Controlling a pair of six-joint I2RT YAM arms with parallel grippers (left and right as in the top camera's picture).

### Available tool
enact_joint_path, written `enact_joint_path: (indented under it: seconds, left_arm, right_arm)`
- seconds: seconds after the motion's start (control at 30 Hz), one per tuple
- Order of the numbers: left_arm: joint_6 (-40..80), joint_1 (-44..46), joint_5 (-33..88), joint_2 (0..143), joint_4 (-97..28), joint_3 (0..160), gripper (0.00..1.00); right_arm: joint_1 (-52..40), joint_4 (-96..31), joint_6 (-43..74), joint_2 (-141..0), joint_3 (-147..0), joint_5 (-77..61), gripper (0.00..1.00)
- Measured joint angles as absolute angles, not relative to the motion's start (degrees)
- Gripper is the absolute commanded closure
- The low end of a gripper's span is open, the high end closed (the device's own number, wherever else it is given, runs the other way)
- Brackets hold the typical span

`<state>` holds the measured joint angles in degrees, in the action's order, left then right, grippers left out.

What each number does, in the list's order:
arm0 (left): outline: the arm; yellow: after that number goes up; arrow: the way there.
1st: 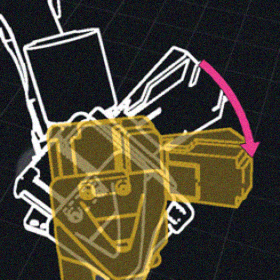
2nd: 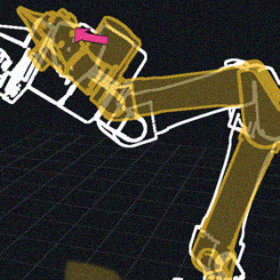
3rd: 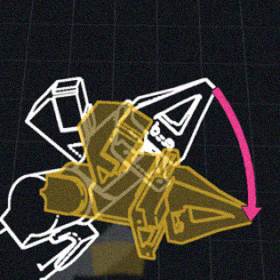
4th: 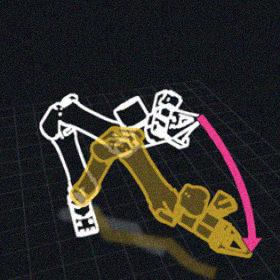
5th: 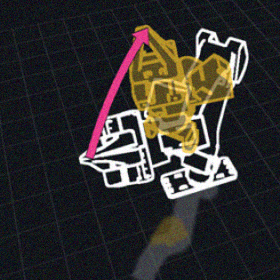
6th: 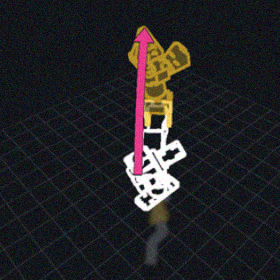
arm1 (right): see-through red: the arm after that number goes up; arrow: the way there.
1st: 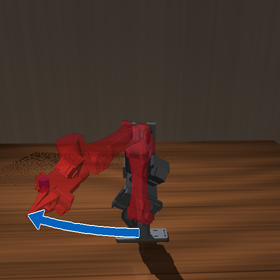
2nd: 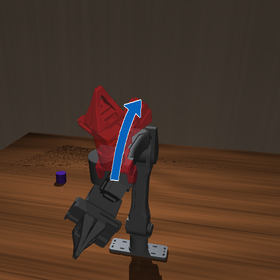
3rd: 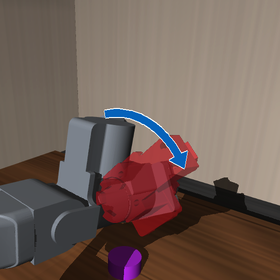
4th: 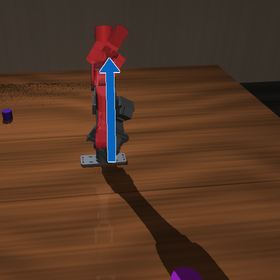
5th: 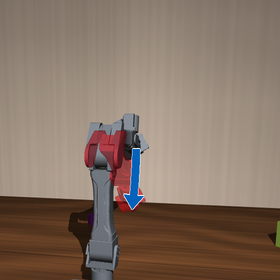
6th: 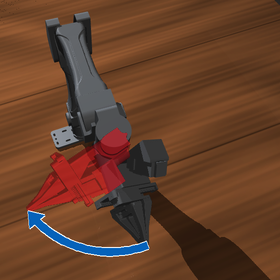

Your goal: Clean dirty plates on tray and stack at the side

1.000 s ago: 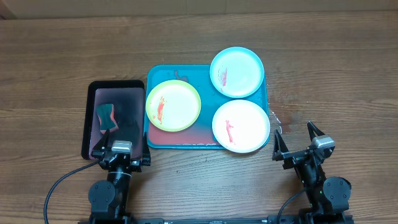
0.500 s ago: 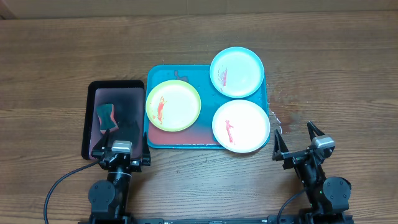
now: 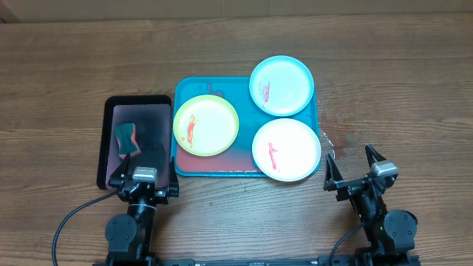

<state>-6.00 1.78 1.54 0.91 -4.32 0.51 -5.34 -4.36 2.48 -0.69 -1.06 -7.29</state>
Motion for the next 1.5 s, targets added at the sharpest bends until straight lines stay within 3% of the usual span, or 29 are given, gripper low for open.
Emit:
enact_joint_path:
  seconds: [1.5]
  left_arm:
    - [-6.0,1.8,1.6,0.9,-4.3,0.5,0.00]
  right_arm:
    - [-5.3,-4.4,2.5,-0.7,-1.1,-7.2,0.00]
